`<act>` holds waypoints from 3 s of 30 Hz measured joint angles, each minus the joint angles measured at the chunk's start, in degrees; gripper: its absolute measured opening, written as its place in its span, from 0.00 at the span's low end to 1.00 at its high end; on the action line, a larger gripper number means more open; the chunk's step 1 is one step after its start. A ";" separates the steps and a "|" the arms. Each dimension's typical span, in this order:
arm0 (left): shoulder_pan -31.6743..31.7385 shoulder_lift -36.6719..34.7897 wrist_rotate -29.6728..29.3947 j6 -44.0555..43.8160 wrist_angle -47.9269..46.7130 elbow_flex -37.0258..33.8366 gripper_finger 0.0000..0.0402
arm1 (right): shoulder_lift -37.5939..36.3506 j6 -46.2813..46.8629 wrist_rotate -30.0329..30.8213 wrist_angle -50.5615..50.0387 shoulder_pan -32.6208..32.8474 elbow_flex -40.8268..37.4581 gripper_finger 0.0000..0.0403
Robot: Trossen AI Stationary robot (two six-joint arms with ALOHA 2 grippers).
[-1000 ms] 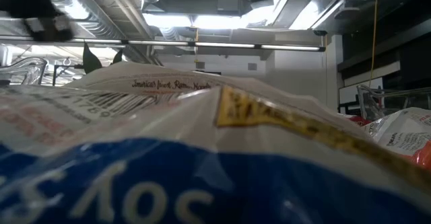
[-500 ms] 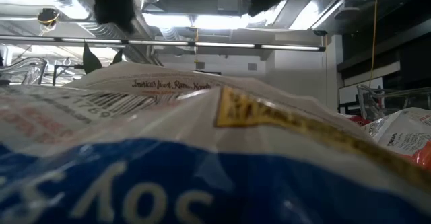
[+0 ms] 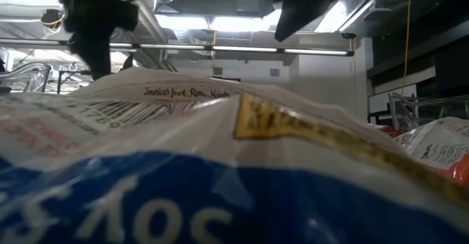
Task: Sort Maruchan noodles
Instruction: Put the red noodle pack into the right transparent bin
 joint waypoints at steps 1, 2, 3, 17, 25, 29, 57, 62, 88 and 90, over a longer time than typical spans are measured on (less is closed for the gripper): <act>0.54 -1.01 -0.24 -0.98 0.52 -1.77 0.41 | 0.00 -0.02 -0.19 -0.01 -0.29 -0.40 0.48; 1.07 -1.88 -0.25 -1.77 1.42 -3.59 0.41 | 0.00 0.00 -0.52 -0.03 -0.36 -0.71 0.48; 1.52 -2.57 -0.19 -2.35 1.76 -5.05 0.41 | 0.00 0.01 -0.55 0.08 -0.36 -0.97 0.48; 2.94 -3.03 0.46 -8.96 3.54 -15.84 0.41 | 0.00 0.00 0.06 0.16 -0.62 -1.08 0.48; 2.94 -2.71 7.01 -12.61 14.85 -21.64 0.41 | 0.00 -0.02 -0.02 0.05 -0.60 -1.08 0.48; 2.94 -2.00 9.35 -14.25 20.67 -23.60 0.41 | 0.00 -0.04 -0.58 0.01 -0.60 -1.08 0.48; 1.95 -0.65 16.24 -13.90 34.36 -10.80 0.41 | -2.30 -4.94 -3.04 5.98 -0.58 -0.97 0.48; -0.03 -1.06 13.04 -10.62 37.56 -4.94 0.41 | -6.82 -11.67 -2.42 12.77 -0.51 0.24 0.48; -19.99 -0.80 -4.40 7.54 64.32 -2.06 0.41 | -21.57 -47.71 -49.55 35.58 0.96 0.44 0.48; -20.46 -0.79 -5.92 5.14 63.54 -2.06 0.41 | -21.59 -46.43 -48.08 33.70 2.22 -0.57 0.48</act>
